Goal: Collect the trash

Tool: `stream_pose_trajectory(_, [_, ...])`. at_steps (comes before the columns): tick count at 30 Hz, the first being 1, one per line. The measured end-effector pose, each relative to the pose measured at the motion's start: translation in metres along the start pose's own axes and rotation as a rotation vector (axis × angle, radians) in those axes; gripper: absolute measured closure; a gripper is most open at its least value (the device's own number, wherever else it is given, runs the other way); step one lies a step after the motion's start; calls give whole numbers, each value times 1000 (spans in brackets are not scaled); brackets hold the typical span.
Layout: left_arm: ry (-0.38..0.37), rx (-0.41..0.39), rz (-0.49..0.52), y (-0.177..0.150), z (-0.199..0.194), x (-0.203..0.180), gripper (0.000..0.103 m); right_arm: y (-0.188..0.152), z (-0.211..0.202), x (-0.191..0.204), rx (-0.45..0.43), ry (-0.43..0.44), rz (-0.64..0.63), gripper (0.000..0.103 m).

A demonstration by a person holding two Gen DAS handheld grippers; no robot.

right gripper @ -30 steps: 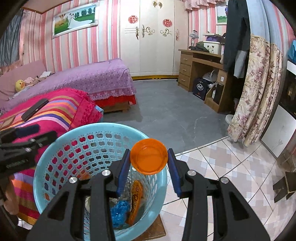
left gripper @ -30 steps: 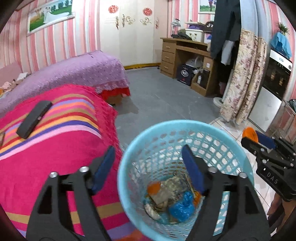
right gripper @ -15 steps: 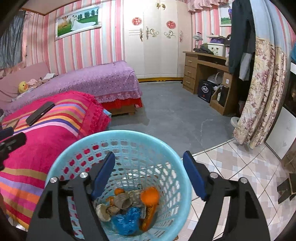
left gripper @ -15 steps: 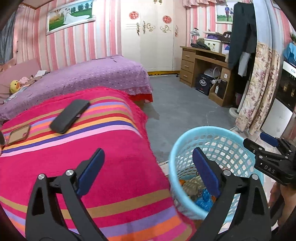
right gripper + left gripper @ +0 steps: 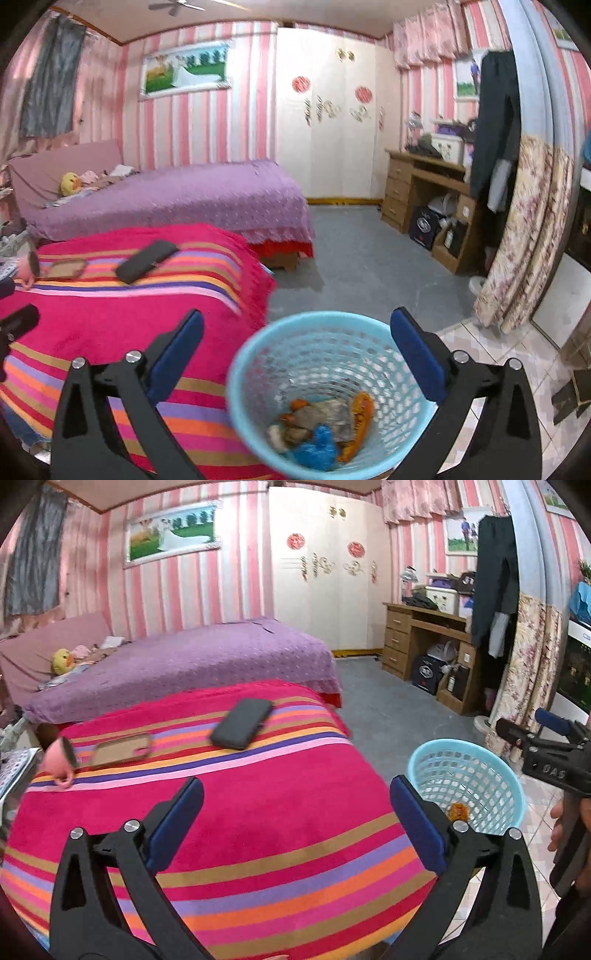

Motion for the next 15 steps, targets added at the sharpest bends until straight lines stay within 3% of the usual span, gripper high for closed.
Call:
stream_pose_trajectory(7, [40, -24, -26, -27, -47, 43, 6, -18, -51, 56, 13, 113, 49, 5])
stream_pose_trajectory(15, [66, -40, -53, -53, -46, 71, 6, -54, -68, 106, -23, 66, -52, 5])
Point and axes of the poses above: each gripper's, at about its wrist camera, not at the fingertips, and z roughly the way its jaws point, x to its left, y to its top, the point moved 8 cm from there along z, roughly the way its jaws point, and after that the axes turned 9 degrees about -y, right-handed, at the moved point
